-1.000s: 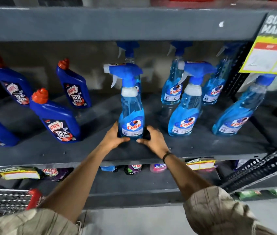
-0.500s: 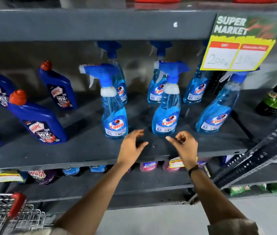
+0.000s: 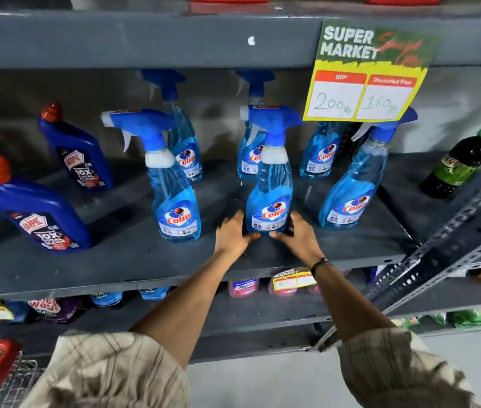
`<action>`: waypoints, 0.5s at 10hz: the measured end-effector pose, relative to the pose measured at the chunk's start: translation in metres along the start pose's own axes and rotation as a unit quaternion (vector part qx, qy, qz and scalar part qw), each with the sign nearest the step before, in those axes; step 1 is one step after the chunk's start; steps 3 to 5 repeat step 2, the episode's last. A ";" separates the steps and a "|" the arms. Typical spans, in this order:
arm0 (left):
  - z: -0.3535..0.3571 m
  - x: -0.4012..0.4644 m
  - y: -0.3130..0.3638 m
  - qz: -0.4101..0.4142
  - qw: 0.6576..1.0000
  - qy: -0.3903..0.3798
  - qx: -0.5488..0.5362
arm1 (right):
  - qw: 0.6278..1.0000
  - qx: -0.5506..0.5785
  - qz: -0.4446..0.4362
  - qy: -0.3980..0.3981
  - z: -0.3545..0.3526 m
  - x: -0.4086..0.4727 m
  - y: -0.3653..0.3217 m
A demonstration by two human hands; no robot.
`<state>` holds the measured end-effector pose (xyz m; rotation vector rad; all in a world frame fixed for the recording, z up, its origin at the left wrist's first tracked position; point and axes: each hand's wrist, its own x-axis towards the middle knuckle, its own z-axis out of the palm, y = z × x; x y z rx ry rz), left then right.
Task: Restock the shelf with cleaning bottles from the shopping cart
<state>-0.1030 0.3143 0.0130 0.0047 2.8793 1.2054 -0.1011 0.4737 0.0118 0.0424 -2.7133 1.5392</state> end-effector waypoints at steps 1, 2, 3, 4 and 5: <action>0.000 -0.005 -0.004 0.013 0.999 0.008 -0.030 | 1.000 0.012 0.005 -0.003 0.000 -0.002 0.001; -0.004 -0.011 -0.011 0.012 0.997 0.019 -0.073 | 0.996 0.076 0.020 0.050 0.002 -0.011 0.001; -0.004 -0.011 -0.011 0.012 0.997 0.019 -0.073 | 0.996 0.076 0.020 0.050 0.002 -0.011 0.001; -0.004 -0.011 -0.011 0.012 0.997 0.019 -0.073 | 0.996 0.076 0.020 0.050 0.002 -0.011 0.001; -0.004 -0.011 -0.011 0.012 0.997 0.019 -0.073 | 0.996 0.076 0.020 0.050 0.002 -0.011 0.001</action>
